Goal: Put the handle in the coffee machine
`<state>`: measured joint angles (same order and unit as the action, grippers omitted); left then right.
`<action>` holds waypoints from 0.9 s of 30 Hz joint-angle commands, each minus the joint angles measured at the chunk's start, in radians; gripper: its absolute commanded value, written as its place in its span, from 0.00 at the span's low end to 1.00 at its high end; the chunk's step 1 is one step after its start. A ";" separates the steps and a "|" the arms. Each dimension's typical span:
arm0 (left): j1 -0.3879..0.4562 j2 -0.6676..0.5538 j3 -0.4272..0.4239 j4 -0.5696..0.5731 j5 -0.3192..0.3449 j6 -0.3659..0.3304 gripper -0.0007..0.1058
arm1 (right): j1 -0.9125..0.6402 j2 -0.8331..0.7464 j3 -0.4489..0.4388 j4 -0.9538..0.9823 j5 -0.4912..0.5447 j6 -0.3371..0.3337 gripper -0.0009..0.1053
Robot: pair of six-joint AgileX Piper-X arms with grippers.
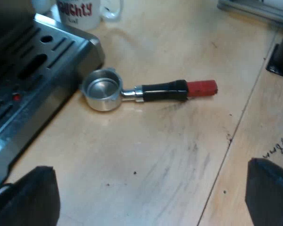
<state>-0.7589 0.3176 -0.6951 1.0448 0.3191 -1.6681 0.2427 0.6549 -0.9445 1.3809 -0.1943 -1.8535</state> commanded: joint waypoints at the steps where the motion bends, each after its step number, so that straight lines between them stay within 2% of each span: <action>1: -0.006 0.011 -0.007 -0.013 0.016 -0.011 0.77 | 0.048 0.031 -0.012 0.008 0.003 -0.004 0.77; 4: -0.006 0.011 -0.007 -0.021 0.015 -0.011 0.77 | 0.101 0.070 -0.012 0.004 0.034 0.001 0.77; 6: -0.006 0.011 -0.007 -0.021 0.015 -0.011 0.77 | 0.136 0.105 -0.012 -0.017 0.059 0.042 0.77; 8: -0.006 0.011 -0.007 -0.021 0.015 -0.011 0.77 | 0.144 0.117 -0.012 -0.025 0.062 0.053 0.77; 9: -0.006 0.011 -0.007 -0.021 0.015 -0.011 0.77 | 0.164 0.144 -0.012 -0.061 0.062 0.085 0.77; 14: -0.006 0.011 -0.007 -0.019 0.015 -0.011 0.77 | 0.188 0.206 -0.012 -0.127 0.087 0.088 0.76; 17: -0.006 0.011 -0.007 -0.019 0.015 -0.011 0.77 | 0.194 0.241 -0.012 -0.142 0.112 0.086 0.71; 19: -0.006 0.011 -0.007 -0.019 0.015 -0.011 0.77 | 0.194 0.272 -0.012 -0.159 0.115 0.086 0.61; 21: -0.006 0.011 -0.007 -0.019 0.015 -0.011 0.77 | 0.194 0.323 -0.012 -0.187 0.115 0.086 0.42; 22: -0.006 0.011 -0.007 -0.019 0.015 -0.011 0.77 | 0.194 0.329 -0.012 -0.192 0.115 0.088 0.39; 24: -0.006 0.011 -0.007 -0.019 0.015 -0.011 0.77 | 0.194 0.361 -0.012 -0.198 0.113 0.096 0.26; 25: -0.006 0.011 -0.007 -0.019 0.015 -0.011 0.77 | 0.194 0.361 -0.012 -0.198 0.112 0.097 0.26; 26: -0.006 0.011 -0.007 -0.019 0.015 -0.011 0.77 | 0.194 0.386 -0.012 -0.198 0.106 0.101 0.17; 27: -0.006 0.011 -0.007 -0.019 0.015 -0.011 0.77 | 0.194 0.390 -0.012 -0.198 0.103 0.101 0.14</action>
<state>-0.7585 0.3283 -0.6951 1.0373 0.3330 -1.6681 0.4357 1.0403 -0.9486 1.1797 -0.0835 -1.7556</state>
